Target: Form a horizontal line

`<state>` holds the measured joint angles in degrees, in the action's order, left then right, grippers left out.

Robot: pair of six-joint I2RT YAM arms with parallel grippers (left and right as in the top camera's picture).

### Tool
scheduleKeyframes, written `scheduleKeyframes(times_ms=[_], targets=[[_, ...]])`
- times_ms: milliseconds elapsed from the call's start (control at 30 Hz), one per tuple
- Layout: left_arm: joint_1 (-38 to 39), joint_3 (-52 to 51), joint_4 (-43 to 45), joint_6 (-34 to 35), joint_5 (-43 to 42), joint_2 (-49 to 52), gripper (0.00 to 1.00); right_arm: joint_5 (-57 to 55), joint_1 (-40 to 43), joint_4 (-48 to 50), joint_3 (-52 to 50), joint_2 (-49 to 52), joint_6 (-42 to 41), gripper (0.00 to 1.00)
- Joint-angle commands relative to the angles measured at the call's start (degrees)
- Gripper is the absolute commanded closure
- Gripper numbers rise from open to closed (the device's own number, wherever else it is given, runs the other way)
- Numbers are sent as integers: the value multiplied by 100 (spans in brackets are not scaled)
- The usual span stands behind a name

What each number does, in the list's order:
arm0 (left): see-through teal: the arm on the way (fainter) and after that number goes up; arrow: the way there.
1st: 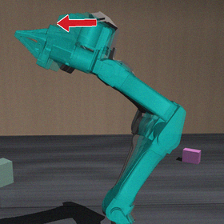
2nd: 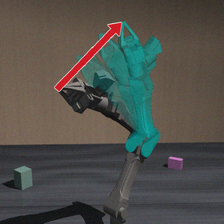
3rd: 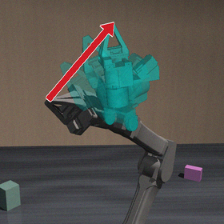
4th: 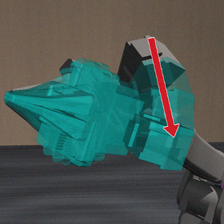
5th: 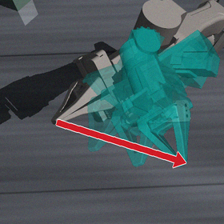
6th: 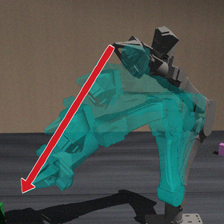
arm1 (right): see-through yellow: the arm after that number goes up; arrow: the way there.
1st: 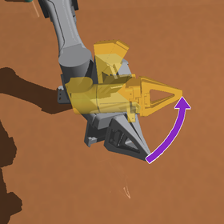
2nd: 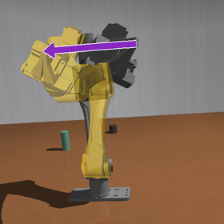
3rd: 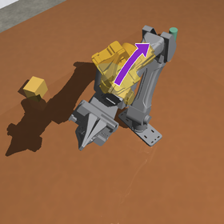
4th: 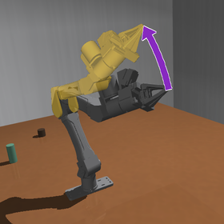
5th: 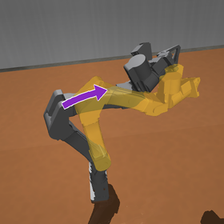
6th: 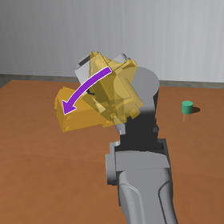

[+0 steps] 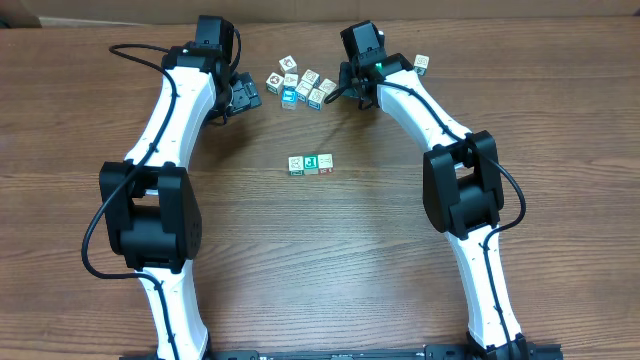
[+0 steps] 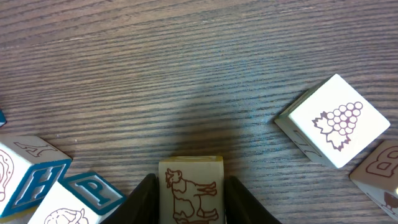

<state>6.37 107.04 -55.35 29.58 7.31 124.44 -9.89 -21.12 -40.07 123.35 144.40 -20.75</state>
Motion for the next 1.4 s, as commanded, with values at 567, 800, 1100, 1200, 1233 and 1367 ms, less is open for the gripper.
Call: scheduleKeyframes(times_ms=[567,800,1100,1200,1233,1367], targets=[[7,109,-11,-90,59,81,0,-57,-13,-442,-22,-634,26,76],[7,109,-11,-90,57,81,0,-42,-13,-1222,-22,-957,20,77],[7,109,-11,-90,57,81,0,833,-13,-2382,-24,-968,-20,76],[7,109,-11,-90,57,81,0,1021,-13,-2664,-28,-968,-24,76],[7,109,-11,-90,59,81,0,1104,-13,-2776,-28,-968,-22,76],[7,109,-11,-90,57,81,0,1300,-20,-3086,-31,-966,-22,76]])
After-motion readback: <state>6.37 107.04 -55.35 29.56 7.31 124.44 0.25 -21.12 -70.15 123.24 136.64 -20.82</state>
